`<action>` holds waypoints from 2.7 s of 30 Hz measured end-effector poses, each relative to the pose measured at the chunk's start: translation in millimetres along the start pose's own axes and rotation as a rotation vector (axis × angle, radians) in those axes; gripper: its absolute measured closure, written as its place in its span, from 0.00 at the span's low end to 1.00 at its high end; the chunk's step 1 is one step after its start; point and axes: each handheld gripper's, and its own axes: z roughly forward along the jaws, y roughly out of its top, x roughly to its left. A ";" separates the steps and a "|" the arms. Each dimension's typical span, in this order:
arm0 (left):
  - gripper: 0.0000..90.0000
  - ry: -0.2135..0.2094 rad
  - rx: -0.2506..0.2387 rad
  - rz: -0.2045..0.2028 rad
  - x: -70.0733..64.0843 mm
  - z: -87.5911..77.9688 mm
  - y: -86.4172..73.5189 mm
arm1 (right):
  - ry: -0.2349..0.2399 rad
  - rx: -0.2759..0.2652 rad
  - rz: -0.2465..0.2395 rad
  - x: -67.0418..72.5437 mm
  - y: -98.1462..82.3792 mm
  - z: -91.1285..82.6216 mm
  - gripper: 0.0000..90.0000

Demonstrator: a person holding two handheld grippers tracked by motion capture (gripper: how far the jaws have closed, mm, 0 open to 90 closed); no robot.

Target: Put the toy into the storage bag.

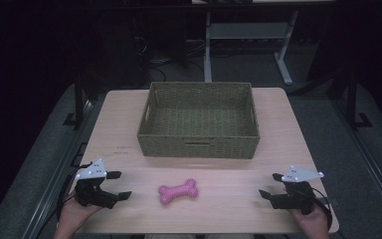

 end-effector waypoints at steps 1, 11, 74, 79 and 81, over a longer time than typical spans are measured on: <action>0.18 0.000 0.000 0.001 -0.4 0.3 0.6 | 0.004 -0.004 -0.005 -0.2 0.2 -0.3 0.25; 0.18 0.002 0.033 0.040 -5.5 0.8 11.8 | -0.002 -0.007 -0.016 4.9 0.7 -2.5 0.25; 0.18 -0.068 0.228 0.221 -32.8 35.8 82.1 | -0.008 -0.026 -0.029 9.7 3.2 -7.8 0.25; 0.18 -0.087 0.255 0.248 -37.6 45.4 89.9 | -0.008 -0.025 -0.030 10.7 3.2 -7.8 0.25; 0.18 -0.092 0.263 0.249 -39.5 48.9 91.8 | -0.007 -0.024 -0.031 10.8 3.3 -7.8 0.25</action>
